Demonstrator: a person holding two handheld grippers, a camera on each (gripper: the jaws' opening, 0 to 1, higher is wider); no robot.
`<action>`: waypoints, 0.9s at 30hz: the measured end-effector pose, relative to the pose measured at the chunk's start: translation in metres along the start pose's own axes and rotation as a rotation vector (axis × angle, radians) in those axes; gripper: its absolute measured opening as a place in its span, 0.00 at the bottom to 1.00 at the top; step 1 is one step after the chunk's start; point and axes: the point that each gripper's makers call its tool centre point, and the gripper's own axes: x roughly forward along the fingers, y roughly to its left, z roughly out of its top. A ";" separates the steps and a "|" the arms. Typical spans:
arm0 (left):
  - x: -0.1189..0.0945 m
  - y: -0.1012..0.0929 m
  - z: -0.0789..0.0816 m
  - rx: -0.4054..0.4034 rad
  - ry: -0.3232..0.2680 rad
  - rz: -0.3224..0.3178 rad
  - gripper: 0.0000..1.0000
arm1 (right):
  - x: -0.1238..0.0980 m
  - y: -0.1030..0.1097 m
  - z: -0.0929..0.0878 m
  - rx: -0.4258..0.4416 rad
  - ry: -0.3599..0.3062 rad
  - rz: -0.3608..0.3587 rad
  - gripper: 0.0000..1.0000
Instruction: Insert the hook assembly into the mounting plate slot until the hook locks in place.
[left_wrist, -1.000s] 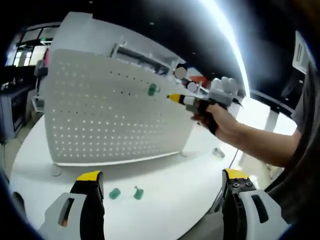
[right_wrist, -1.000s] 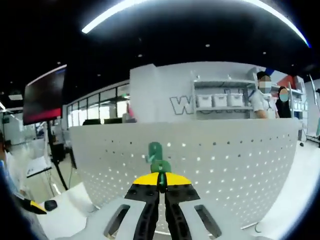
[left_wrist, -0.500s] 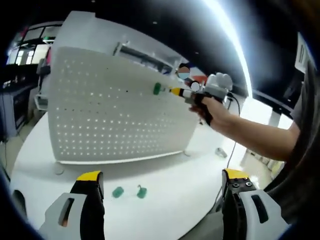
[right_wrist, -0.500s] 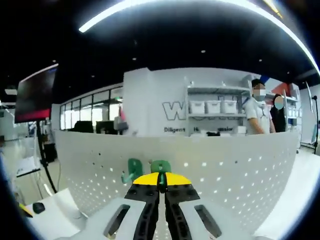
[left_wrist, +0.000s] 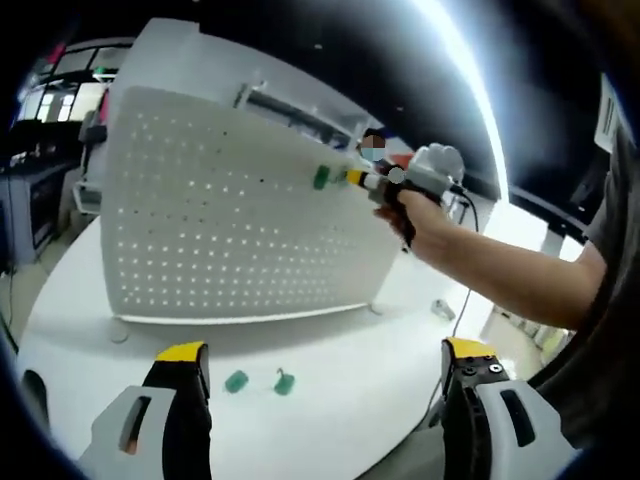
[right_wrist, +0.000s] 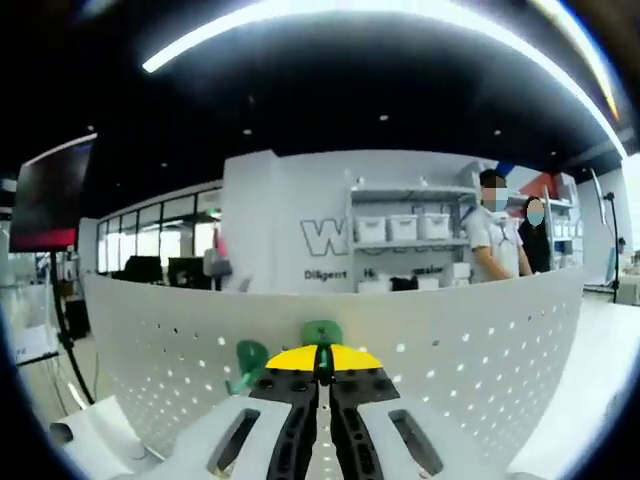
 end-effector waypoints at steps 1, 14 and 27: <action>0.000 0.001 0.000 0.001 0.001 0.001 0.98 | -0.001 0.000 -0.001 -0.004 -0.004 -0.002 0.00; 0.002 0.001 -0.002 0.009 0.019 -0.005 0.97 | 0.001 -0.002 -0.008 0.013 -0.028 -0.016 0.00; 0.002 0.003 0.001 -0.012 0.009 0.001 0.97 | 0.002 0.001 -0.015 -0.005 -0.021 -0.013 0.00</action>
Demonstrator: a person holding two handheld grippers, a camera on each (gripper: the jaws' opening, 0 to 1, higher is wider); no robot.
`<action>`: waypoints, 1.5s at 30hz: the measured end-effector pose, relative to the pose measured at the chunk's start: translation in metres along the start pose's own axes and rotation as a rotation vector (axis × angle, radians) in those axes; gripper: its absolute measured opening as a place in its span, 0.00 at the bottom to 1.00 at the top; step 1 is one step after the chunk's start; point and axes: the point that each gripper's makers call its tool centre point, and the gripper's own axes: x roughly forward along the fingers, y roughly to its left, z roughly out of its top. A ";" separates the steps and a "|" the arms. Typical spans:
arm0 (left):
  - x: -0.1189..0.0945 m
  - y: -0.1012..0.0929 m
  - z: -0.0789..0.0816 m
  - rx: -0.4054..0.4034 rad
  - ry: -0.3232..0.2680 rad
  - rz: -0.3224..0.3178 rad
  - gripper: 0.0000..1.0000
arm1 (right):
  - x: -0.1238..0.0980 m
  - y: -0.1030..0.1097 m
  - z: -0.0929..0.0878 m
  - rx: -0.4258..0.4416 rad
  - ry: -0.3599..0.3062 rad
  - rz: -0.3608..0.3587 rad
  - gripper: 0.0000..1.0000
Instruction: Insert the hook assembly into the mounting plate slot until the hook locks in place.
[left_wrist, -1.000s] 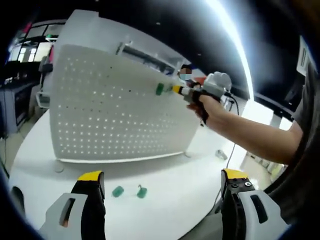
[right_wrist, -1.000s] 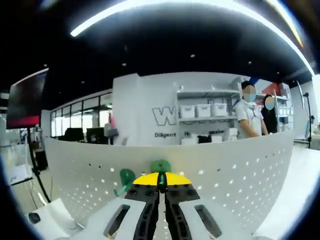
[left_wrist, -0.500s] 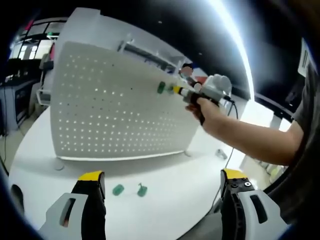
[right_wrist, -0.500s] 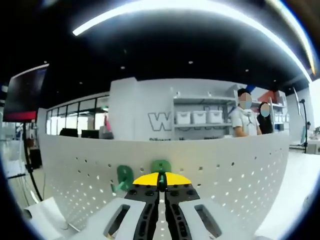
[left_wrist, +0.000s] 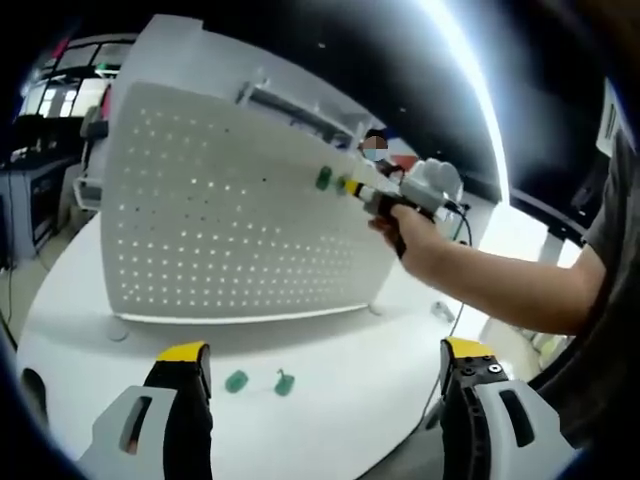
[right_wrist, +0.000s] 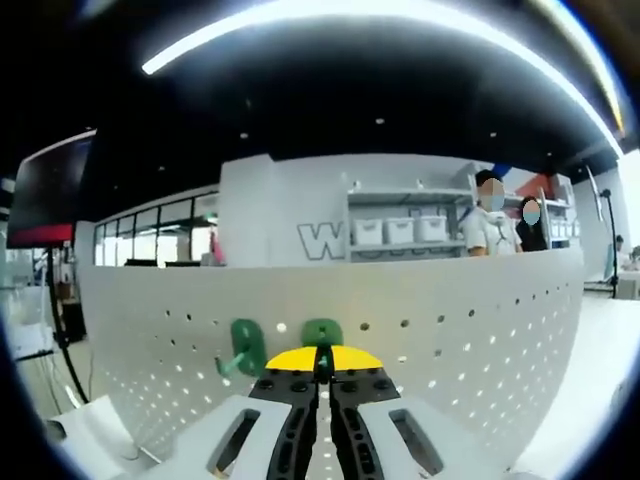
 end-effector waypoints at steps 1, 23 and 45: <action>0.000 0.000 -0.001 0.001 0.004 0.000 0.96 | -0.001 0.000 0.000 -0.007 0.000 -0.001 0.00; -0.006 -0.001 -0.006 0.019 0.023 0.017 0.95 | -0.009 0.003 0.005 0.005 0.032 0.032 0.19; -0.013 -0.005 -0.009 0.025 0.037 0.022 0.94 | -0.079 -0.011 -0.021 -0.004 0.154 0.150 0.27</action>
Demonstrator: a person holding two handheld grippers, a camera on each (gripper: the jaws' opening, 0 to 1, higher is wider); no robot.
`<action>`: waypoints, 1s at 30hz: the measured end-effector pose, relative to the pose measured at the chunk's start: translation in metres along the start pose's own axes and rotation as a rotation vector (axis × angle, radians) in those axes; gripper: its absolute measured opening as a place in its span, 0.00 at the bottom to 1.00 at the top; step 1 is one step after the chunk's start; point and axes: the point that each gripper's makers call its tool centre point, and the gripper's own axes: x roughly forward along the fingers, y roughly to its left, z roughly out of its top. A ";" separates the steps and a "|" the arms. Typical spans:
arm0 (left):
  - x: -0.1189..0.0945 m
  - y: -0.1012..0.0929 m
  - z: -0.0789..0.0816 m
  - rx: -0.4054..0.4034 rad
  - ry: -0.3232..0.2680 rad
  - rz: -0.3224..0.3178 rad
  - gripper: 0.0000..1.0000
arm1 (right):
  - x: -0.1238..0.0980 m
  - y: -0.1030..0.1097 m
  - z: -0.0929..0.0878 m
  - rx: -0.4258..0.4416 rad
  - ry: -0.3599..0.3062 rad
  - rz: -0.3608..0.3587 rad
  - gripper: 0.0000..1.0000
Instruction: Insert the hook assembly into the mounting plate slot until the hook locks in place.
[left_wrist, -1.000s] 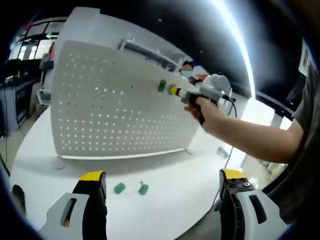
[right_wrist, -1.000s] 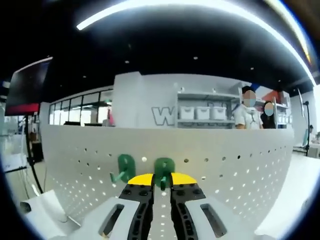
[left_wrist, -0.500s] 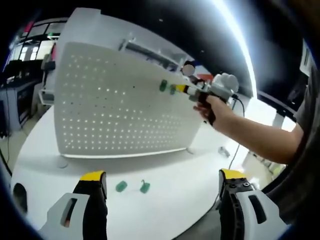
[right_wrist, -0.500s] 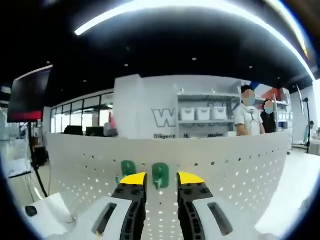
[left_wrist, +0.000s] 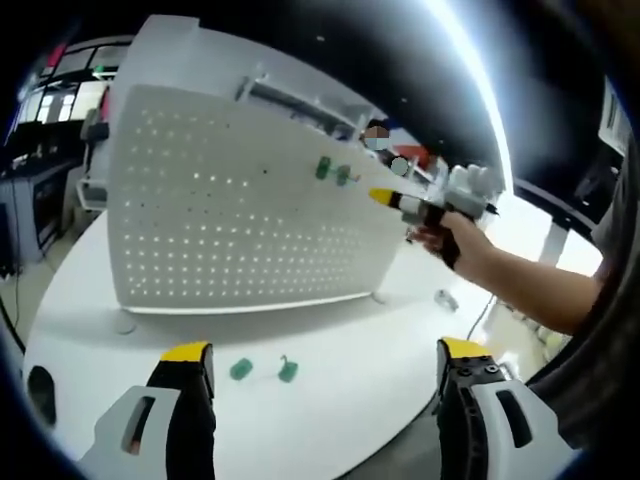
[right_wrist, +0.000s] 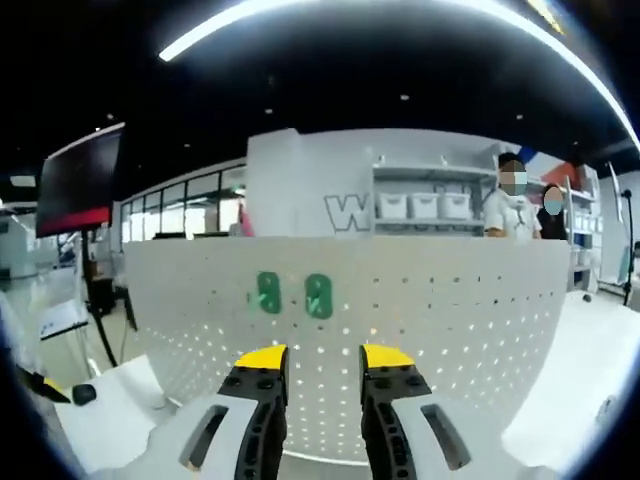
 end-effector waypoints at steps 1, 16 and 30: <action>0.000 0.000 0.000 0.002 0.001 0.000 0.94 | -0.003 0.002 -0.005 0.004 0.011 0.007 0.27; -0.005 0.000 -0.013 -0.014 0.025 0.013 0.93 | -0.064 0.048 -0.109 -0.009 0.259 0.155 0.28; -0.002 -0.002 -0.027 -0.026 0.061 0.001 0.93 | -0.131 0.093 -0.172 0.063 0.413 0.273 0.33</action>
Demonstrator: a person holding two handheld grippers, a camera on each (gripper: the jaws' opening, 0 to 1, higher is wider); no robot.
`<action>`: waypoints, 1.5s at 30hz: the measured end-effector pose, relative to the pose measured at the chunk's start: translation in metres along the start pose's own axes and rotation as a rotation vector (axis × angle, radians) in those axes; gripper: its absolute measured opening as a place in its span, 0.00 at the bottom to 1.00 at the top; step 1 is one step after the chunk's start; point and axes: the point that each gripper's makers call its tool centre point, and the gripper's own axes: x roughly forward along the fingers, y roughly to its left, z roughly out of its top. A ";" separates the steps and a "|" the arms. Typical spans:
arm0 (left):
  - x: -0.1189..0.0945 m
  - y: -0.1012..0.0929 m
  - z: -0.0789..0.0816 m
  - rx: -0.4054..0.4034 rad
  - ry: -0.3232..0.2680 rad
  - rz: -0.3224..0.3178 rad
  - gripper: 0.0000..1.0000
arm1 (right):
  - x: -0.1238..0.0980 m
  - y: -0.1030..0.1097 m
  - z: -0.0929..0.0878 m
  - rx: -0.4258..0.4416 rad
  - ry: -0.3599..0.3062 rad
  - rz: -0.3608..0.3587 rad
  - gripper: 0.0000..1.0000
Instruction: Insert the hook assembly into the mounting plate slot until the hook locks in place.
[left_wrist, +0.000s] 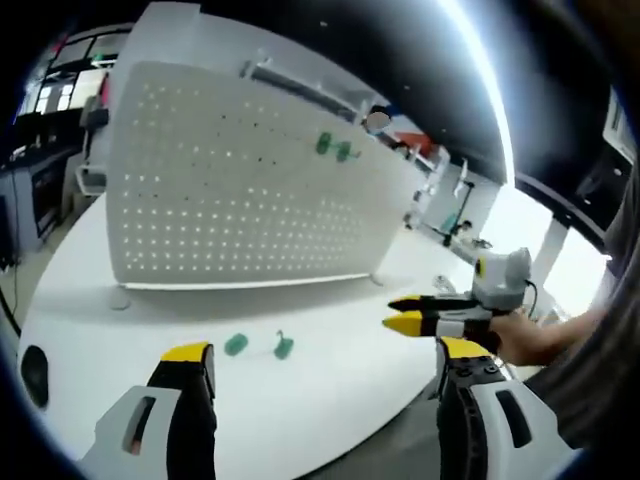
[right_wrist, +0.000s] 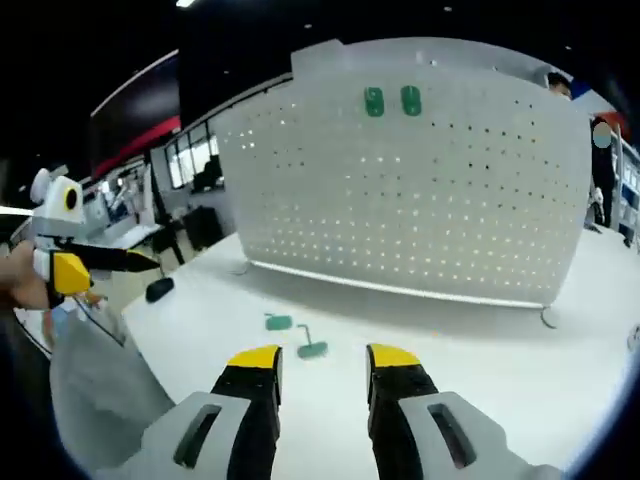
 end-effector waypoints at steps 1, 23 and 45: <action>0.000 0.000 0.000 -0.001 -0.001 0.001 0.93 | -0.003 0.006 -0.004 0.005 0.006 0.017 0.33; -0.007 0.022 -0.012 -0.012 0.036 0.049 0.93 | -0.011 0.013 -0.036 0.000 0.080 0.121 0.30; 0.009 0.025 -0.045 -0.032 0.155 0.032 0.91 | 0.093 0.031 -0.024 -0.110 0.192 0.297 0.29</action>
